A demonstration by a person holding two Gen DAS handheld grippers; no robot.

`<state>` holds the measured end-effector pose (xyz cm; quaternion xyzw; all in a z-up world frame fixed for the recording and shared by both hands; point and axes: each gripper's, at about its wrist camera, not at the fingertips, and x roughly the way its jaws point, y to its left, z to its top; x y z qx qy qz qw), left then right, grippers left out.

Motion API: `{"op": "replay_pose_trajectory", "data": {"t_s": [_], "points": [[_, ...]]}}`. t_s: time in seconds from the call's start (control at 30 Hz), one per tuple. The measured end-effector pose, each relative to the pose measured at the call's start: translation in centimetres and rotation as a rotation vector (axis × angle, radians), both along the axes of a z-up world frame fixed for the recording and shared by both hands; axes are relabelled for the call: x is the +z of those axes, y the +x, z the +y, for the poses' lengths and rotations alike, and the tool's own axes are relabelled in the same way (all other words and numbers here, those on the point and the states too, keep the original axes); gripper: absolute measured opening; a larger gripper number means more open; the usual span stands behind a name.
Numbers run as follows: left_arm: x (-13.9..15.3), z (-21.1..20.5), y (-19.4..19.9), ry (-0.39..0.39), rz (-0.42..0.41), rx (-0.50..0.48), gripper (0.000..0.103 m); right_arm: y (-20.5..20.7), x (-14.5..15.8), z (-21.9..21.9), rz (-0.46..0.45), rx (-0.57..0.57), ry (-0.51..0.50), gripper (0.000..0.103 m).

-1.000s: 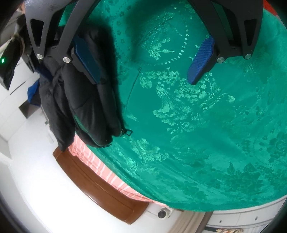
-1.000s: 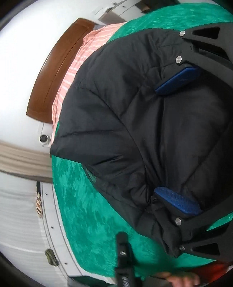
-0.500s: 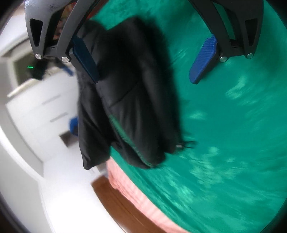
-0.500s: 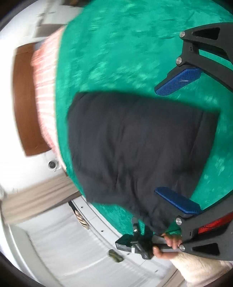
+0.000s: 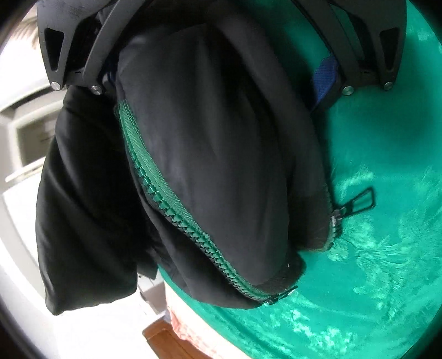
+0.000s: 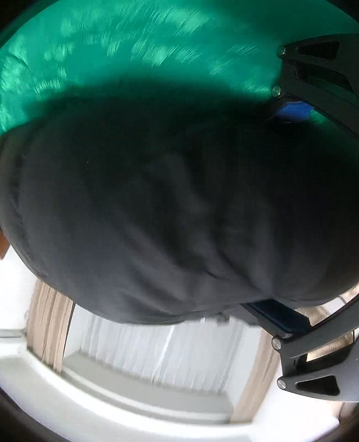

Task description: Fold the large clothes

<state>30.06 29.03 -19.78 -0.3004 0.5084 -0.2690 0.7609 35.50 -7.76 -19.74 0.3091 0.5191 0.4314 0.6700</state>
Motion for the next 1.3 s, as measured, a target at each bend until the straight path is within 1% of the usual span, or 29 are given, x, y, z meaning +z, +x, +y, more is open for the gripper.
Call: {"op": "replay_pose_trajectory", "data": {"t_s": [0.03, 0.07, 0.1, 0.13, 0.17, 0.23, 0.3, 0.37, 0.43, 0.53, 0.6, 0.67, 0.7, 0.73, 0.77, 0.8, 0.83, 0.87, 0.9, 0.93, 0.97, 1.0, 1.03, 1.07, 1.13, 1.17, 1.2, 1.27, 1.3], "points": [[-0.2, 0.1, 0.5, -0.021, 0.009, 0.012, 0.103, 0.7, -0.2, 0.7, 0.005, 0.006, 0.024, 0.103], [-0.1, 0.1, 0.8, -0.027, 0.019, 0.033, 0.103, 1.3, 0.0, 1.8, -0.004, 0.012, 0.008, 0.102], [0.1, -0.1, 1.2, -0.016, 0.028, 0.055, 0.102, 1.5, 0.7, 3.0, -0.045, 0.023, -0.049, 0.1], [0.6, -0.5, 1.2, 0.0, 0.03, 0.07, 0.092, 1.2, 1.6, 4.2, -0.097, 0.041, -0.114, 0.099], [1.3, -1.0, 0.9, 0.014, 0.016, 0.074, 0.086, 0.4, 3.3, 5.9, -0.189, 0.075, -0.2, 0.099], [3.2, -1.7, -0.2, 0.059, -0.038, 0.082, 0.073, -1.7, 5.9, 7.9, -0.341, 0.123, -0.292, 0.093], [5.2, -2.2, -1.5, 0.075, -0.084, 0.076, 0.068, -4.2, 8.5, 8.7, -0.46, 0.14, -0.301, 0.09], [7.6, -2.7, -2.9, 0.078, -0.139, 0.079, 0.068, -5.9, 10.6, 8.8, -0.537, 0.132, -0.291, 0.089], [10.7, -3.2, -3.6, 0.088, -0.21, 0.092, 0.068, -6.7, 12.5, 8.5, -0.589, 0.112, -0.272, 0.089], [15.4, -3.9, -2.8, 0.105, -0.296, 0.11, 0.068, -6.2, 15.9, 7.5, -0.654, 0.086, -0.242, 0.089], [17.8, -4.3, -1.7, 0.125, -0.339, 0.113, 0.068, -5.0, 17.7, 7.1, -0.678, 0.074, -0.234, 0.089], [19.1, -4.9, 0.0, 0.135, -0.362, 0.125, 0.068, -3.0, 18.7, 6.3, -0.666, 0.059, -0.22, 0.089], [19.1, -5.3, 1.1, 0.146, -0.366, 0.136, 0.074, -2.4, 18.7, 5.6, -0.644, 0.055, -0.211, 0.091], [18.6, -5.7, 2.3, 0.187, -0.365, 0.153, 0.089, -0.7, 18.0, 4.9, -0.58, 0.052, -0.195, 0.094], [17.3, -5.9, 3.5, 0.257, -0.35, 0.186, 0.099, 1.2, 16.5, 4.0, -0.498, 0.039, -0.192, 0.097], [15.9, -5.8, 4.1, 0.326, -0.329, 0.228, 0.102, 2.0, 15.3, 3.4, -0.451, 0.015, -0.206, 0.103], [13.8, -5.8, 4.8, 0.404, -0.279, 0.263, 0.102, 3.2, 13.0, 2.2, -0.37, -0.053, -0.261, 0.103], [12.3, -5.8, 5.1, 0.452, -0.226, 0.278, 0.1, 3.7, 10.6, 1.2, -0.296, -0.121, -0.355, 0.103], [10.6, -5.7, 5.1, 0.508, -0.164, 0.295, 0.092, 3.7, 9.4, 0.7, -0.269, -0.157, -0.424, 0.103], [9.7, -5.7, 4.4, 0.532, -0.144, 0.302, 0.084, 2.8, 8.2, -0.1, -0.277, -0.199, -0.508, 0.103], [9.6, -5.8, 3.0, 0.524, -0.17, 0.308, 0.084, 1.4, 8.0, -0.7, -0.323, -0.219, -0.518, 0.103], [10.2, -5.9, 1.9, 0.535, -0.205, 0.328, 0.086, 0.1, 8.2, -1.2, -0.364, -0.238, -0.502, 0.103], [10.9, -6.1, 0.1, 0.574, -0.234, 0.356, 0.093, -1.5, 8.8, -1.6, -0.408, -0.267, -0.513, 0.103], [12.2, -6.8, -1.3, 0.652, -0.275, 0.398, 0.096, -3.3, 9.5, -1.7, -0.452, -0.288, -0.546, 0.103], [14.4, -7.7, -3.3, 0.747, -0.352, 0.44, 0.1, -6.4, 11.0, -0.9, -0.537, -0.296, -0.584, 0.103], [15.6, -8.2, -4.7, 0.775, -0.397, 0.442, 0.101, -8.2, 12.0, -0.6, -0.582, -0.297, -0.603, 0.103], [16.2, -8.7, -5.1, 0.791, -0.426, 0.445, 0.102, -8.3, 13.6, -1.4, -0.618, -0.299, -0.616, 0.103], [18.2, -9.2, -7.0, 0.819, -0.481, 0.469, 0.102, -11.3, 15.0, -1.1, -0.682, -0.302, -0.635, 0.103], [18.3, -10.3, -6.1, 0.826, -0.494, 0.476, 0.102, -11.3, 16.1, -1.6, -0.702, -0.308, -0.643, 0.103]]}}
